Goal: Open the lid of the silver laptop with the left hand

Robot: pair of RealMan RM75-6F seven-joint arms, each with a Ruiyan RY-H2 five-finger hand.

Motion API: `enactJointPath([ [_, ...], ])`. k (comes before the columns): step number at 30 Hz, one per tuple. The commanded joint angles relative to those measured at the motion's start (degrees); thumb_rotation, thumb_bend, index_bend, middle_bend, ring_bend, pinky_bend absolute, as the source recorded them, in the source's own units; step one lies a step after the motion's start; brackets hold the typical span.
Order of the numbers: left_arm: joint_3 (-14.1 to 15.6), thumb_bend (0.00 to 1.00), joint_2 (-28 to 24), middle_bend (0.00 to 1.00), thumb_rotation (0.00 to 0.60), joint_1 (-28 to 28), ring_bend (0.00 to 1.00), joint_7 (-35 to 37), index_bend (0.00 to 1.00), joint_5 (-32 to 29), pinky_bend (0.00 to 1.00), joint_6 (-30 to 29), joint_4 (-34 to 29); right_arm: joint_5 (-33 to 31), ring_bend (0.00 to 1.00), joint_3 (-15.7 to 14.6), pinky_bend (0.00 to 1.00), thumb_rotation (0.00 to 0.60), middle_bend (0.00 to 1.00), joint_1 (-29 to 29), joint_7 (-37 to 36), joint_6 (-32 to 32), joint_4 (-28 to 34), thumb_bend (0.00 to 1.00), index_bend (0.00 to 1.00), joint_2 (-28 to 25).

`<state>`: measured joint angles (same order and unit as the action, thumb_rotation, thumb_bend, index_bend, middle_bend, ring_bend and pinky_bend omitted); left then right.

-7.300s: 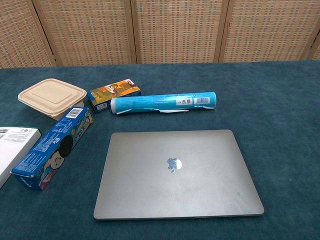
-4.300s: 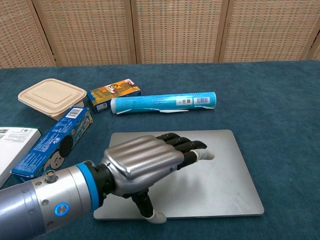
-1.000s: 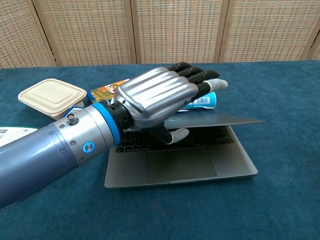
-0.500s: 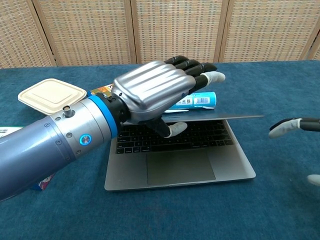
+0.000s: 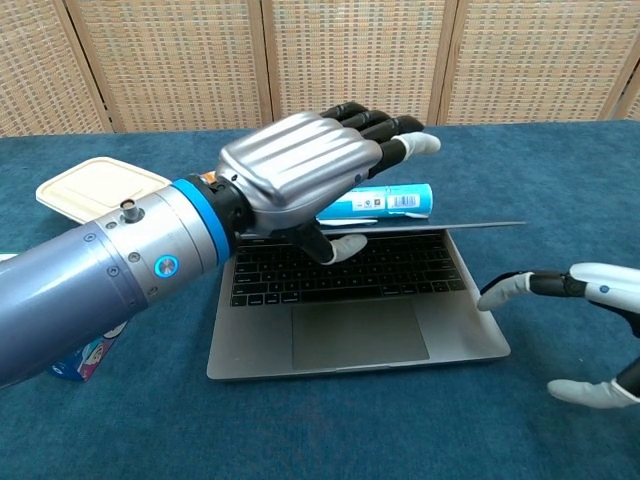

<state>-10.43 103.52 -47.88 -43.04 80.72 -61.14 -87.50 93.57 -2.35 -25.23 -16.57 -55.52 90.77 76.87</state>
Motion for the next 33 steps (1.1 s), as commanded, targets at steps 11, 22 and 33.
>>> enactJointPath([
  [11,0.1,0.39,-0.8,0.00,0.600,0.0,0.00,0.9,0.05,-0.4,0.00,-0.6,0.0,-1.7,0.00,-1.2,0.00,0.600,0.12,-1.4,1.6,2.1,-2.8,0.37,0.17,3.9],
  [22,-0.4,0.38,-1.3,0.00,0.600,-0.2,0.00,1.4,0.05,-1.5,0.00,-0.6,1.0,-2.1,0.00,-2.3,0.00,0.600,0.12,-1.9,3.2,2.6,-3.6,0.36,0.17,5.4],
  [33,-2.5,0.37,-2.6,0.00,0.600,-1.3,0.00,1.1,0.05,-3.6,0.00,-0.1,2.5,-2.6,0.00,-2.9,0.00,0.600,0.12,-2.4,3.6,2.9,-3.7,0.36,0.17,5.8],
])
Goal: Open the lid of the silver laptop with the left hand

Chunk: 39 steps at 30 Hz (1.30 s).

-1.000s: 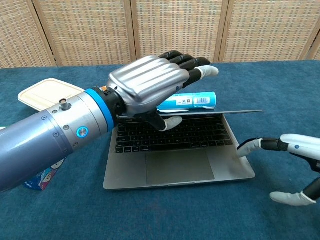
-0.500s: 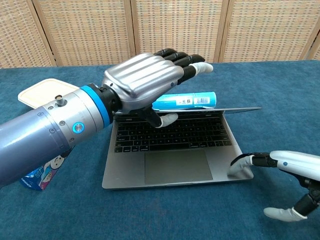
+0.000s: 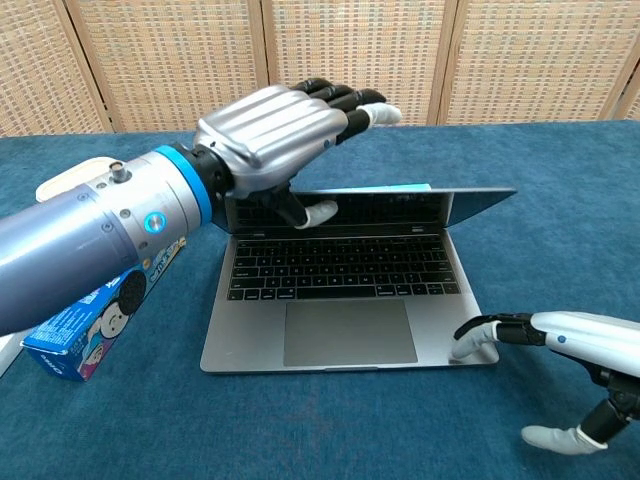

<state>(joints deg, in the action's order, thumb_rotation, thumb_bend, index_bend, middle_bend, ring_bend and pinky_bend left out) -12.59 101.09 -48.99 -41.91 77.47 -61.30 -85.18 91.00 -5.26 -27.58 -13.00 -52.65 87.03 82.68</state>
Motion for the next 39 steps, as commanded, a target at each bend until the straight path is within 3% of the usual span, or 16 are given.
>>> enactJointPath([
  [1,-0.6,0.37,-0.3,0.00,0.600,-0.3,0.00,0.0,0.05,-0.6,0.00,0.2,0.3,0.0,0.00,-0.1,0.00,0.600,0.12,-0.1,0.1,-0.1,0.1,0.36,0.17,0.0],
  [18,-6.0,0.37,-2.8,0.00,0.600,-3.9,0.00,-1.6,0.04,-7.5,0.00,1.6,4.5,-1.1,0.00,-0.5,0.00,0.600,0.12,-0.5,1.8,-0.3,1.1,0.36,0.17,-0.4],
  [39,-8.3,0.35,-4.2,0.00,0.600,-8.0,0.00,-5.8,0.04,-19.2,0.00,4.3,15.7,-1.5,0.00,-0.7,0.00,0.600,0.12,-0.6,2.6,-0.7,2.0,0.36,0.17,-1.0],
])
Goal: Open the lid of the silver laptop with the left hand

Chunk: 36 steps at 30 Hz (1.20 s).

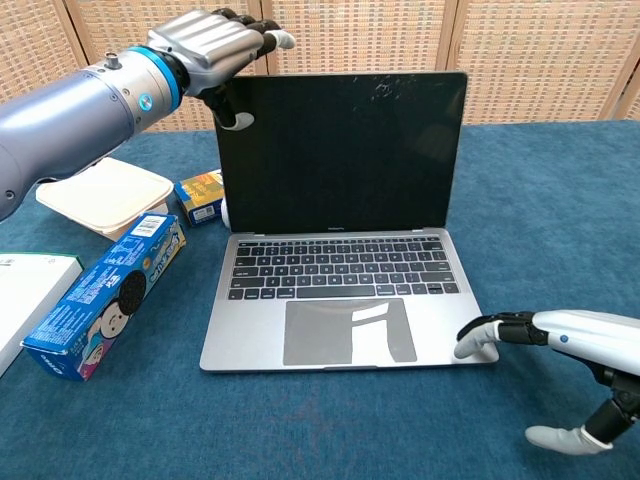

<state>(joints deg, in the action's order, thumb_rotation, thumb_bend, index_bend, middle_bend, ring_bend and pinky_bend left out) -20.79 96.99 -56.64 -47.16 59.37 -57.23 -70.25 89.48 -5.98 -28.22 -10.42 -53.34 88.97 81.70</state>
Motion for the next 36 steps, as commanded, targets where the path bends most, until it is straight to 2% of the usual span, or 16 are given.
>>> enactJointPath([
  [1,-0.1,0.35,-0.1,0.00,0.600,-0.5,0.00,-0.8,0.04,-1.7,0.00,0.3,1.2,0.0,0.00,0.0,0.00,0.600,0.12,0.0,0.1,0.0,0.0,0.36,0.17,0.0],
  [8,-0.4,0.32,-1.0,0.00,0.600,-0.7,0.00,-0.7,0.02,-5.0,0.00,0.2,0.3,-0.1,0.00,-0.1,0.00,0.600,0.12,0.0,0.3,-0.2,0.3,0.36,0.17,-0.2],
  [13,-0.7,0.29,-3.0,0.00,0.600,0.9,0.00,3.3,0.00,-8.1,0.00,1.1,-6.4,0.2,0.00,0.5,0.00,0.600,0.12,-0.2,-0.9,-1.1,1.5,0.36,0.17,-0.6],
  [17,0.8,0.28,-5.6,0.00,0.600,2.5,0.00,4.6,0.00,-6.0,0.00,-0.5,-11.5,0.7,0.00,1.6,0.00,0.600,0.12,-0.3,-1.2,-2.8,2.7,0.36,0.17,-1.6],
  [23,4.8,0.30,-11.6,0.00,0.600,7.4,0.00,9.2,0.00,1.2,0.00,-5.3,-20.2,1.0,0.00,3.1,0.00,0.600,0.12,-0.2,-0.6,-5.7,4.5,0.36,0.17,-4.6],
  [28,8.5,0.30,-18.1,0.00,0.600,13.7,0.00,14.6,0.00,5.2,0.00,-10.1,-28.0,0.2,0.00,4.2,0.00,0.600,0.12,1.0,0.1,-8.7,4.9,0.36,0.17,-7.5],
  [32,12.9,0.30,-23.5,0.00,0.600,19.7,0.00,20.3,0.00,9.5,0.00,-13.8,-32.9,-1.6,0.00,5.2,0.00,0.600,0.12,2.9,1.0,-11.8,3.8,0.36,0.17,-9.8],
  [36,18.1,0.30,-27.5,0.00,0.600,26.4,0.00,25.4,0.00,16.5,0.00,-20.1,-33.3,-4.4,0.00,6.3,0.00,0.600,0.12,5.3,2.1,-15.1,2.6,0.36,0.17,-11.4],
])
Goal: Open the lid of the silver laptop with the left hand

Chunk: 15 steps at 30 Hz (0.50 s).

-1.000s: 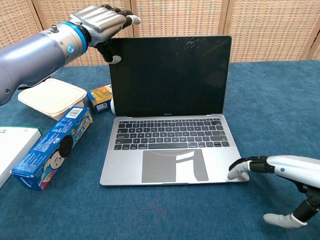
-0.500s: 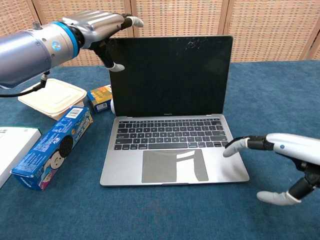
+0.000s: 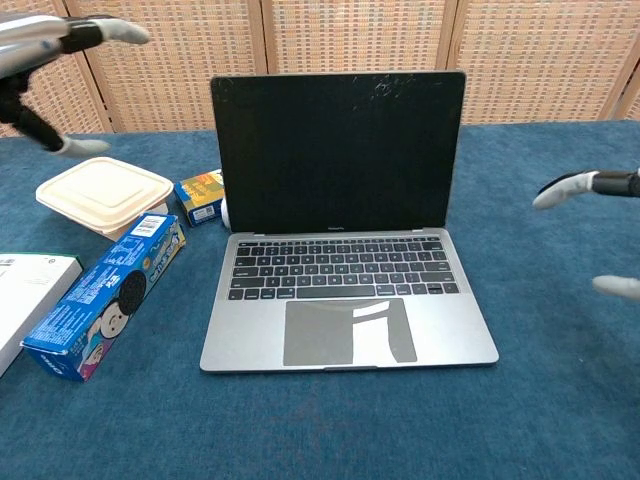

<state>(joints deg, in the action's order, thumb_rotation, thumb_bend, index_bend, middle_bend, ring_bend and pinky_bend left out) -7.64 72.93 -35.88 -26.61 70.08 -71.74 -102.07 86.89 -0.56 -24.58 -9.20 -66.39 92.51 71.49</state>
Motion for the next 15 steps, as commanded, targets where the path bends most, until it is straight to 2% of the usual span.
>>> enactJointPath([
  [1,5.9,0.30,-4.0,0.00,0.600,7.0,0.00,5.8,0.00,6.9,0.00,-6.7,-1.3,-2.3,0.00,1.1,0.00,0.600,0.12,2.3,1.3,-2.8,-1.1,0.36,0.17,-1.5],
  [10,11.7,0.30,-5.8,0.00,0.600,17.3,0.00,10.7,0.00,12.0,0.00,-15.6,2.7,-6.4,0.00,2.7,0.00,0.600,0.12,7.5,6.6,-9.9,-3.4,0.36,0.17,-2.2],
  [15,12.9,0.30,-4.9,0.00,0.600,21.6,0.00,10.8,0.00,12.9,0.00,-19.1,4.5,-8.0,0.00,2.9,0.00,0.600,0.11,10.2,8.8,-12.6,-4.3,0.37,0.17,-1.8],
])
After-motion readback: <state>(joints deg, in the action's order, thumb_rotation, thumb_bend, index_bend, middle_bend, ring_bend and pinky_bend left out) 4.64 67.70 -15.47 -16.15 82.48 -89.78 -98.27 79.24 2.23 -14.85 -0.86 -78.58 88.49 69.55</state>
